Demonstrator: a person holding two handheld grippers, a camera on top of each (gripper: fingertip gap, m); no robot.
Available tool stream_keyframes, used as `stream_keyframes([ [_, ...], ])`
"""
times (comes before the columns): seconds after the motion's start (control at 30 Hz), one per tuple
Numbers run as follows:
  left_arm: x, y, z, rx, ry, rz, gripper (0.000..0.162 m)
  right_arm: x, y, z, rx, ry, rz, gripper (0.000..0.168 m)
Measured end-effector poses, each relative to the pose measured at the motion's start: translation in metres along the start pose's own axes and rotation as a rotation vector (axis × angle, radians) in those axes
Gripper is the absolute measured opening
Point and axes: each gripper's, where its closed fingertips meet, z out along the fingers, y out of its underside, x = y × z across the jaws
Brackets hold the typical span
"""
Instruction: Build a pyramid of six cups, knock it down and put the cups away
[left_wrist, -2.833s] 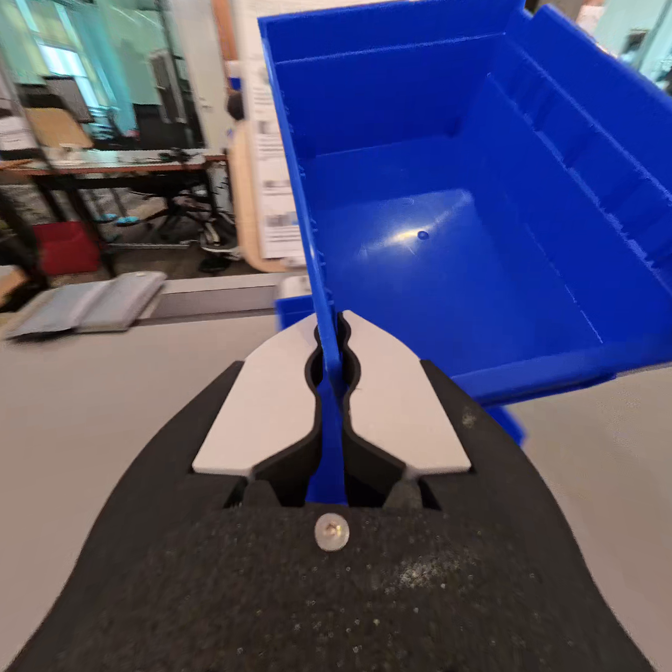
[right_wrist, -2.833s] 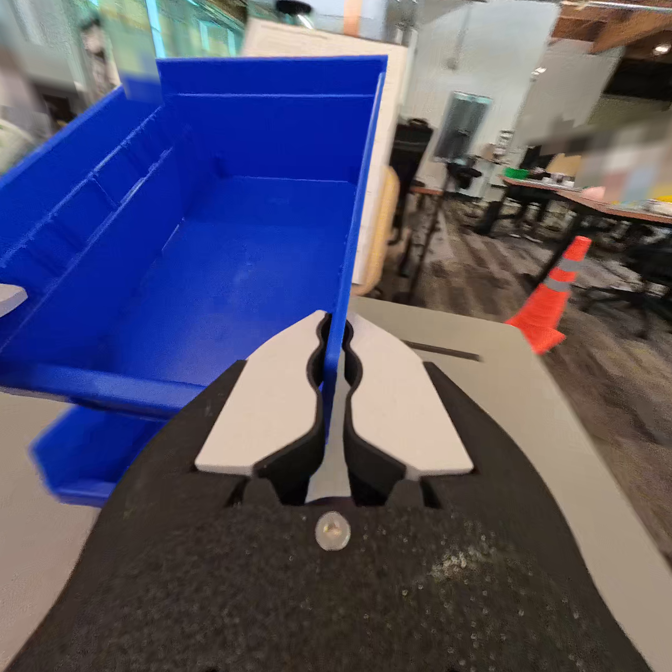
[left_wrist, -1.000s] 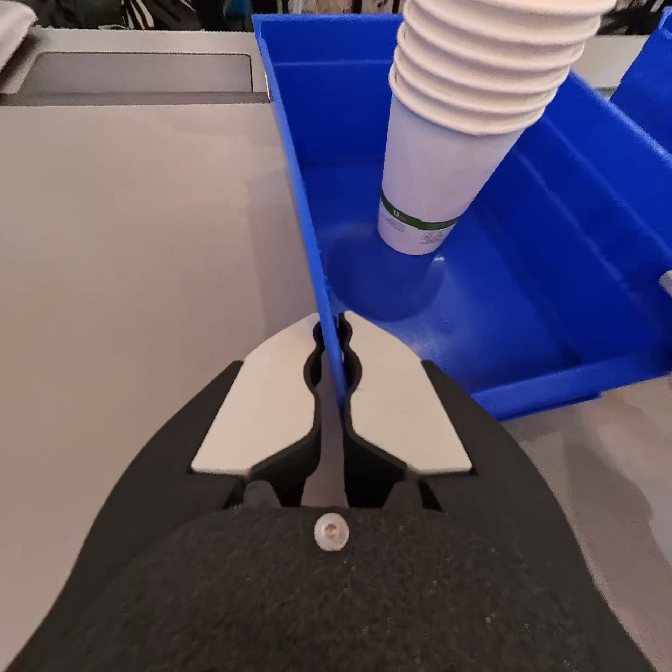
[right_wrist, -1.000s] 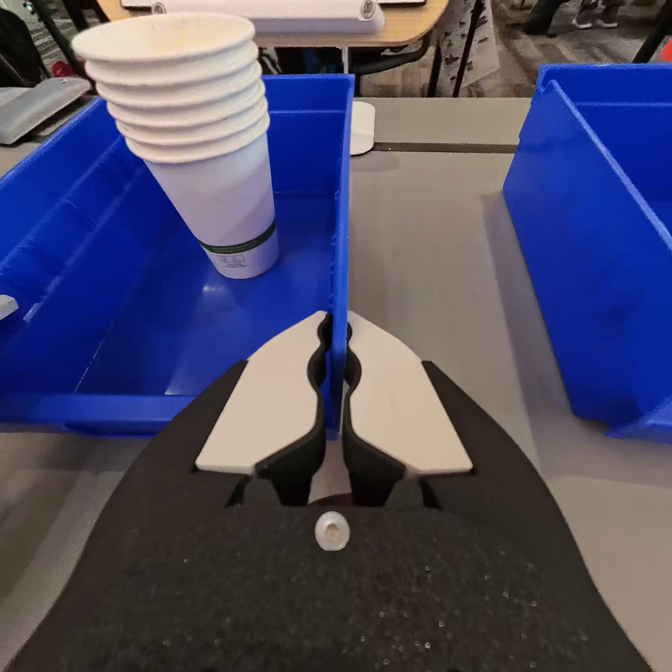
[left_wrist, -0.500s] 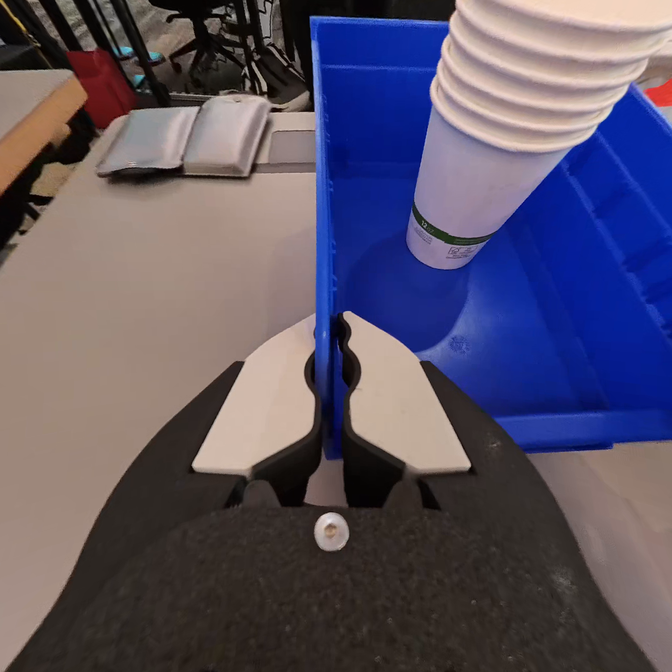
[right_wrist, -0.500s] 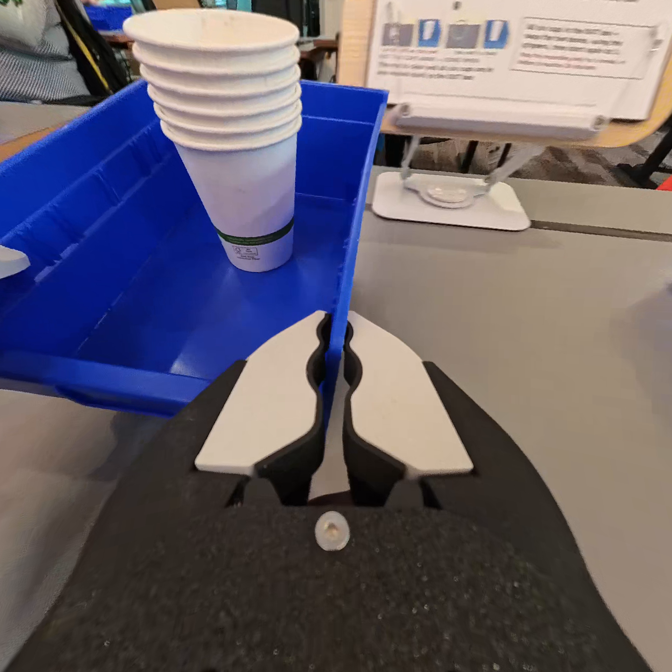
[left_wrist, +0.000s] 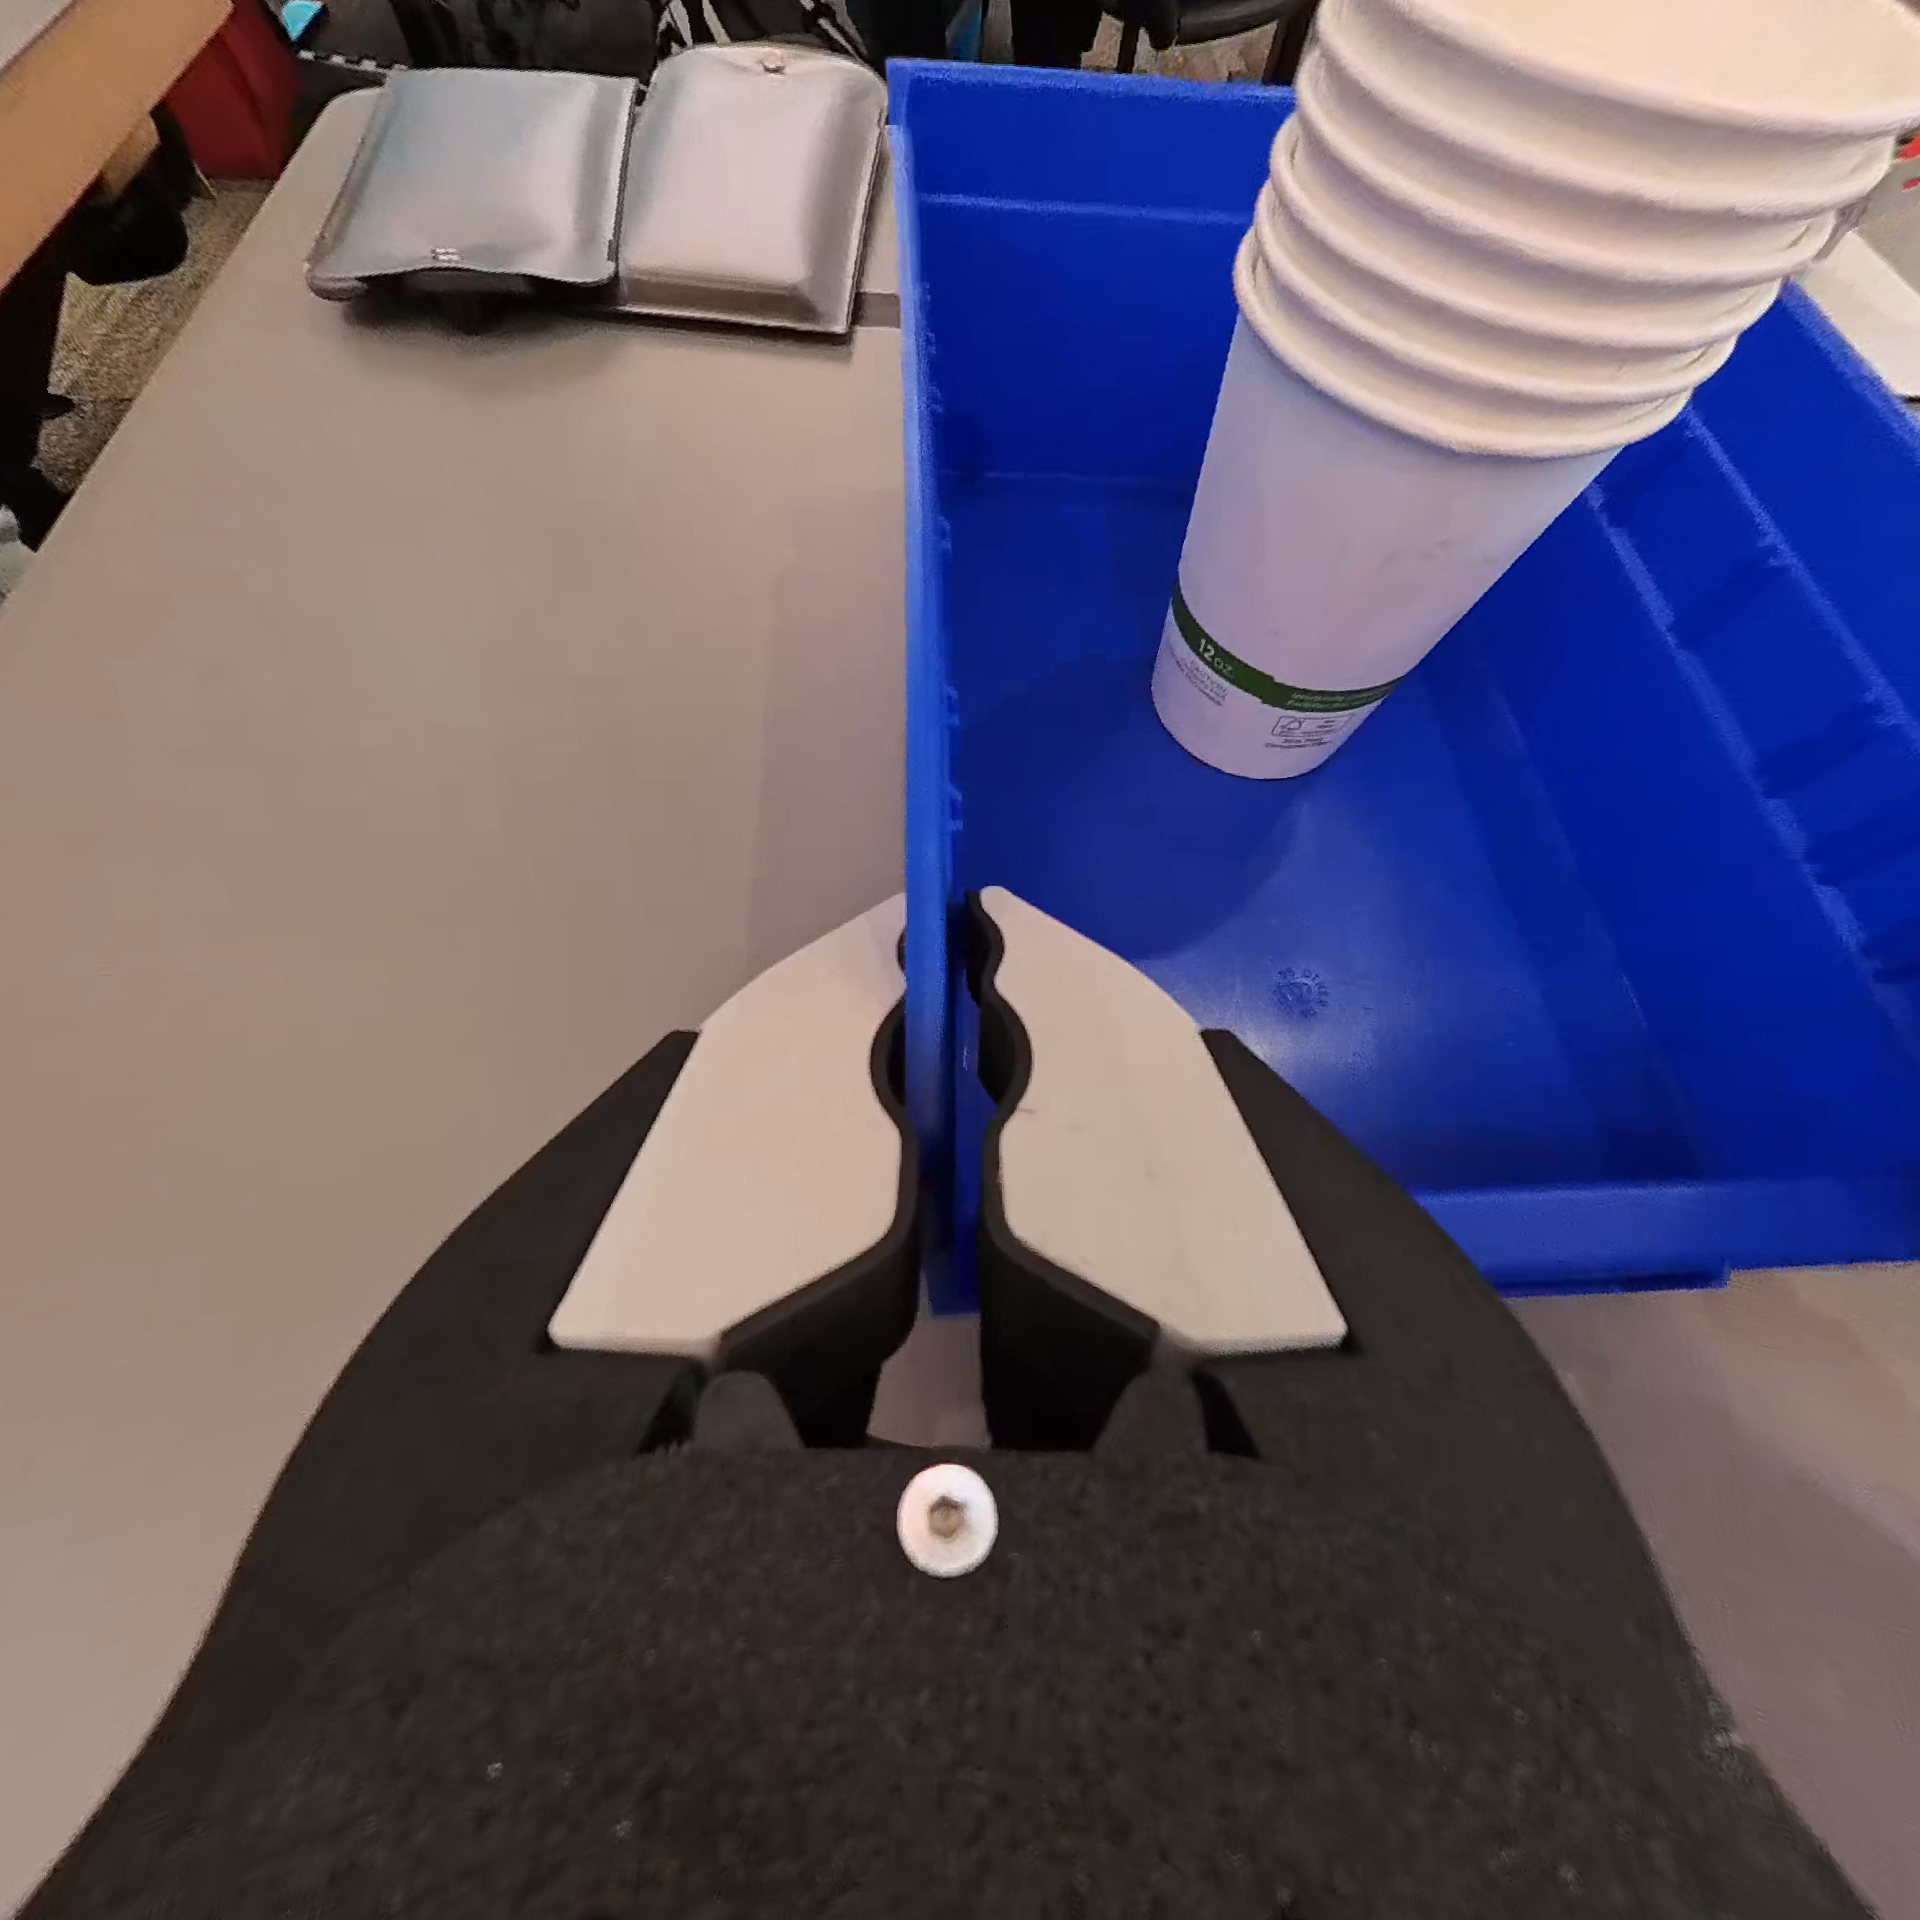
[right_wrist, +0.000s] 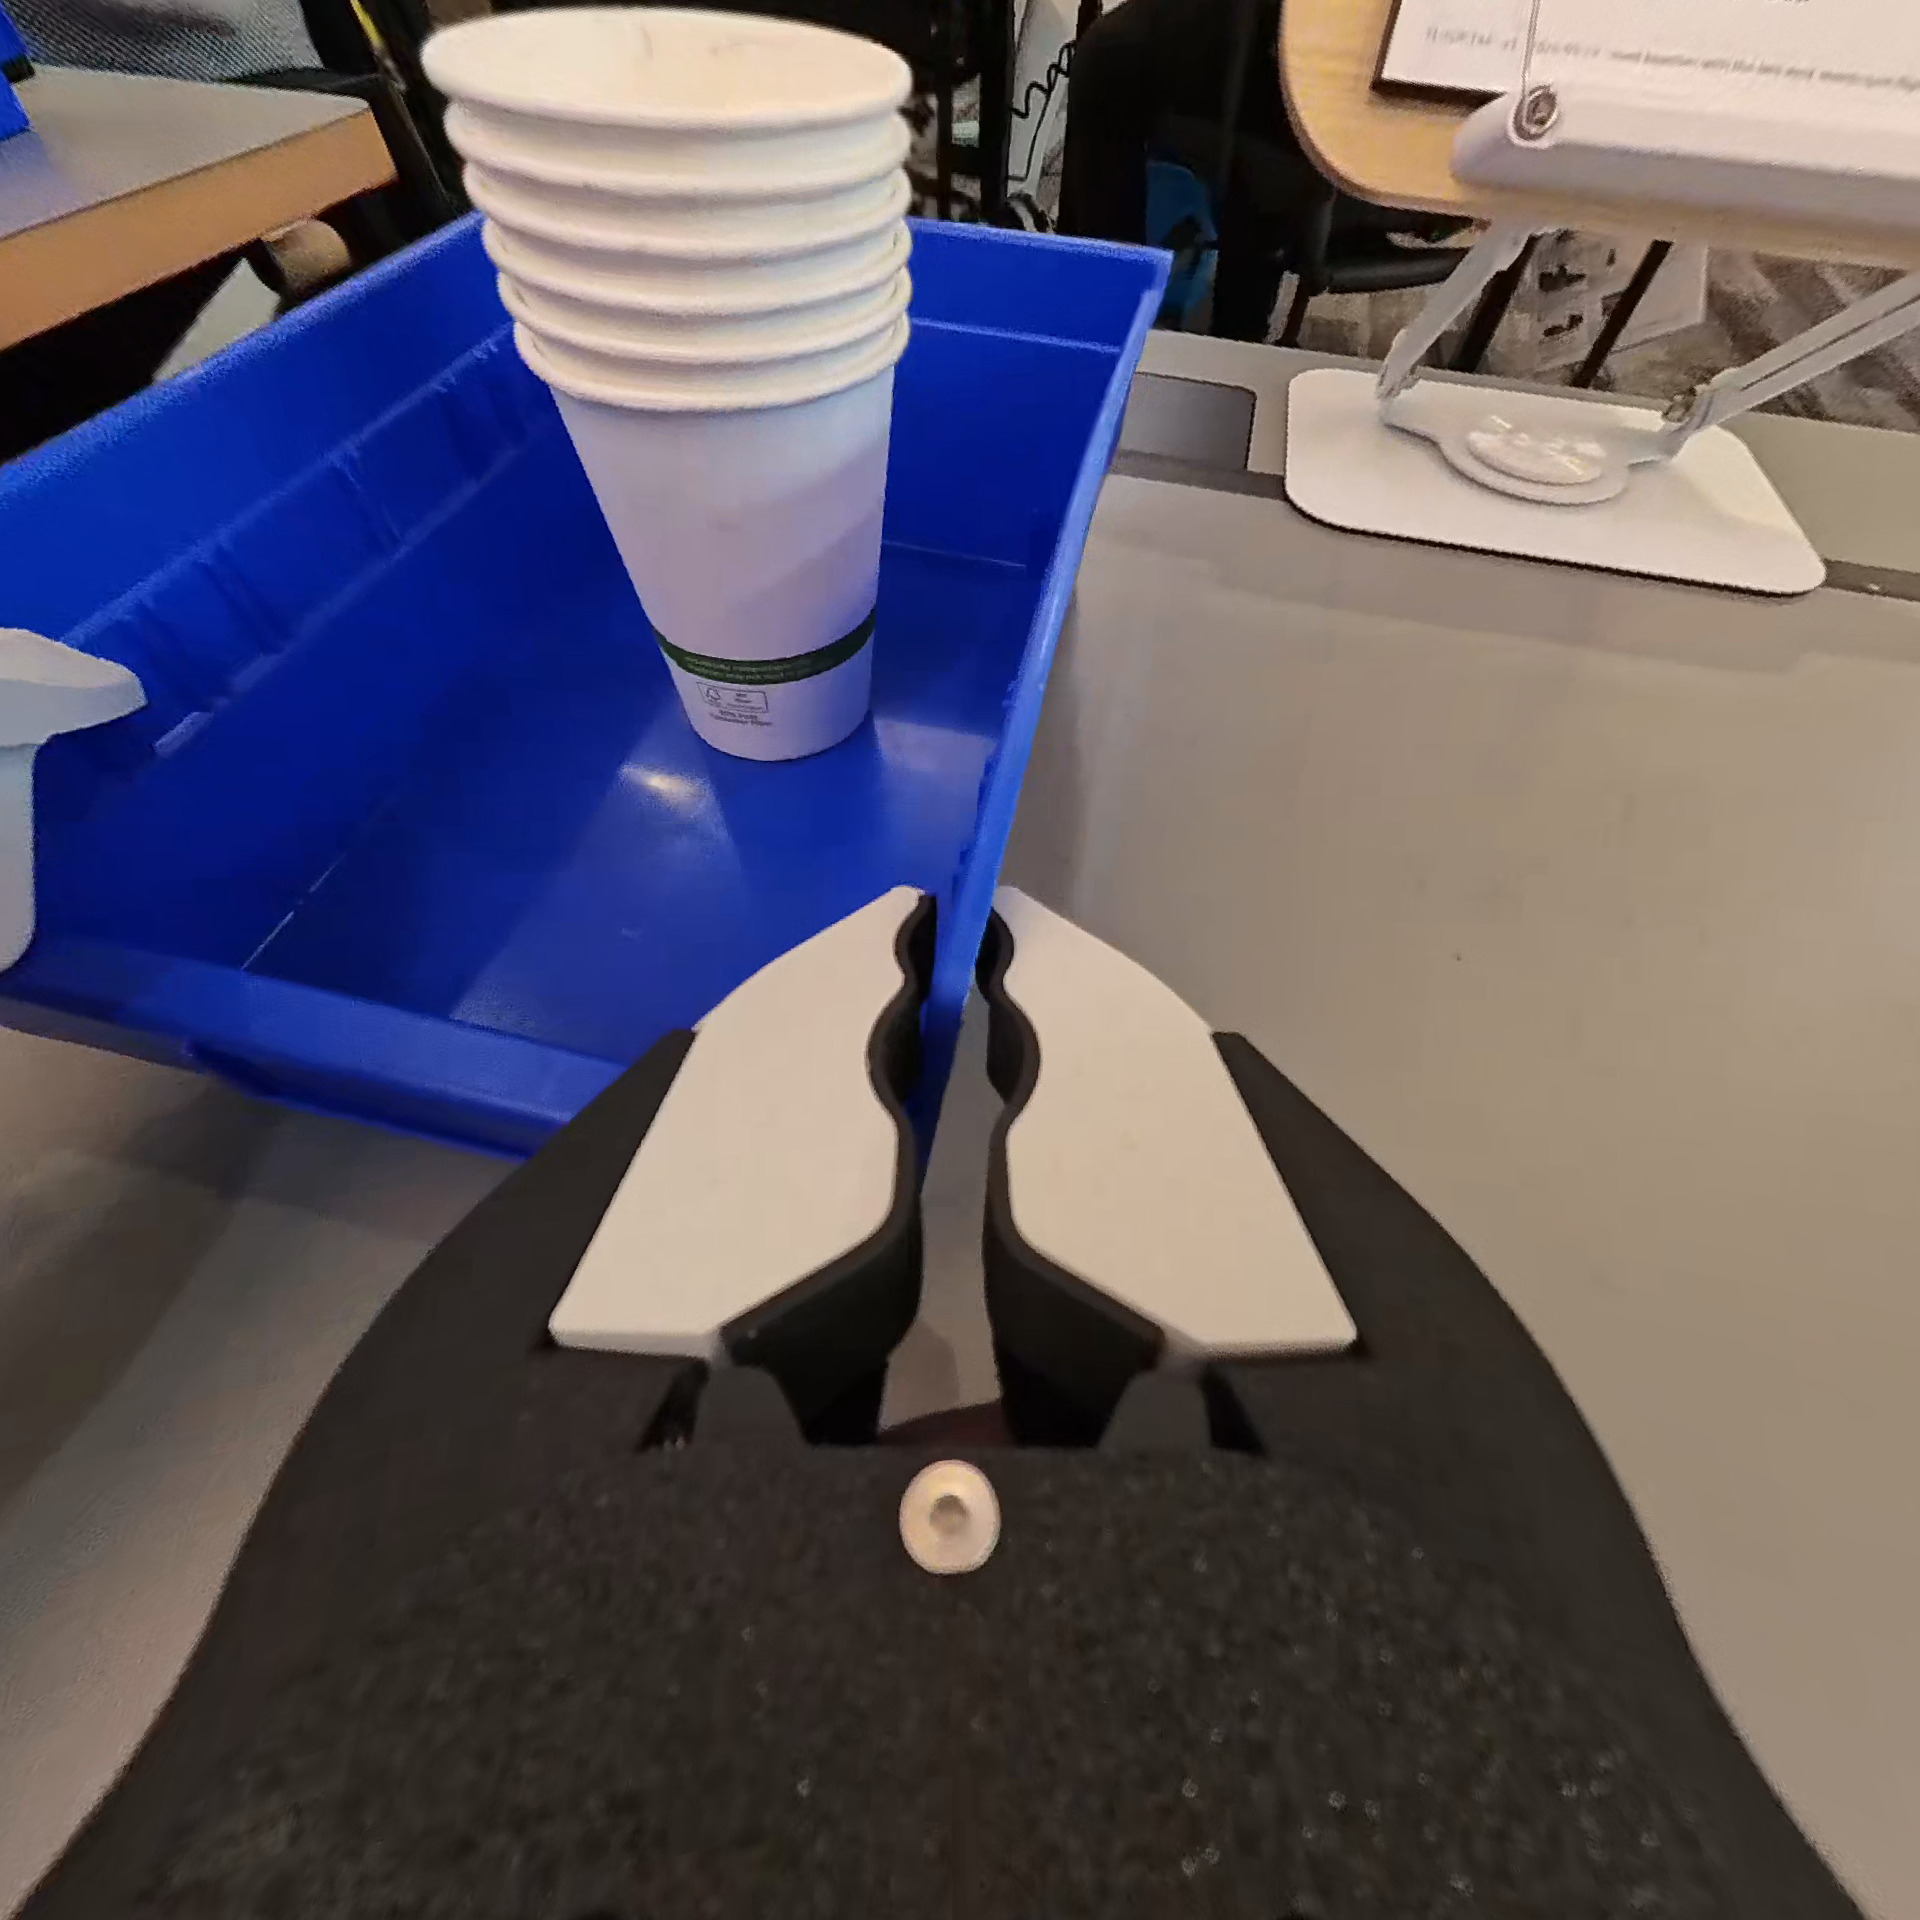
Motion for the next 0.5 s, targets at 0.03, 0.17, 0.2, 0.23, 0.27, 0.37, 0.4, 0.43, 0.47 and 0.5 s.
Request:
stream_keyframes([
  [0.03, 0.000, 0.000, 0.000, -0.002, -0.011, 0.002, 0.004, 0.001, 0.000, 0.002, 0.002, -0.004, -0.004, 0.006],
  [0.17, -0.001, -0.001, 0.001, 0.002, -0.022, -0.017, 0.004, -0.002, -0.001, 0.000, -0.002, -0.050, -0.031, 0.009],
  [0.2, -0.002, -0.001, 0.001, 0.005, -0.021, -0.029, 0.005, -0.004, -0.002, -0.004, -0.003, -0.085, -0.039, 0.013],
  [0.23, -0.003, -0.001, 0.001, 0.004, -0.024, -0.036, 0.006, -0.005, -0.006, -0.011, 0.011, -0.125, -0.054, 0.016],
  [0.27, -0.006, -0.001, 0.001, -0.003, -0.038, -0.038, 0.014, -0.003, -0.013, -0.021, 0.037, -0.158, -0.071, 0.016],
  [0.37, -0.004, -0.007, -0.013, 0.003, -0.067, -0.036, 0.039, 0.004, -0.030, -0.067, 0.080, -0.377, -0.118, 0.031],
  [0.4, -0.001, -0.014, -0.023, 0.029, -0.081, -0.027, 0.045, 0.013, -0.034, -0.083, 0.078, -0.449, -0.137, 0.032],
  [0.43, 0.001, -0.023, -0.034, 0.064, -0.108, -0.008, 0.047, 0.029, -0.036, -0.097, 0.078, -0.493, -0.159, 0.032],
  [0.47, 0.006, -0.034, -0.045, 0.096, -0.125, 0.016, 0.049, 0.049, -0.040, -0.109, 0.088, -0.524, -0.173, 0.032],
  [0.5, 0.015, -0.044, -0.054, 0.113, -0.123, 0.040, 0.052, 0.073, -0.046, -0.118, 0.105, -0.540, -0.168, 0.032],
])
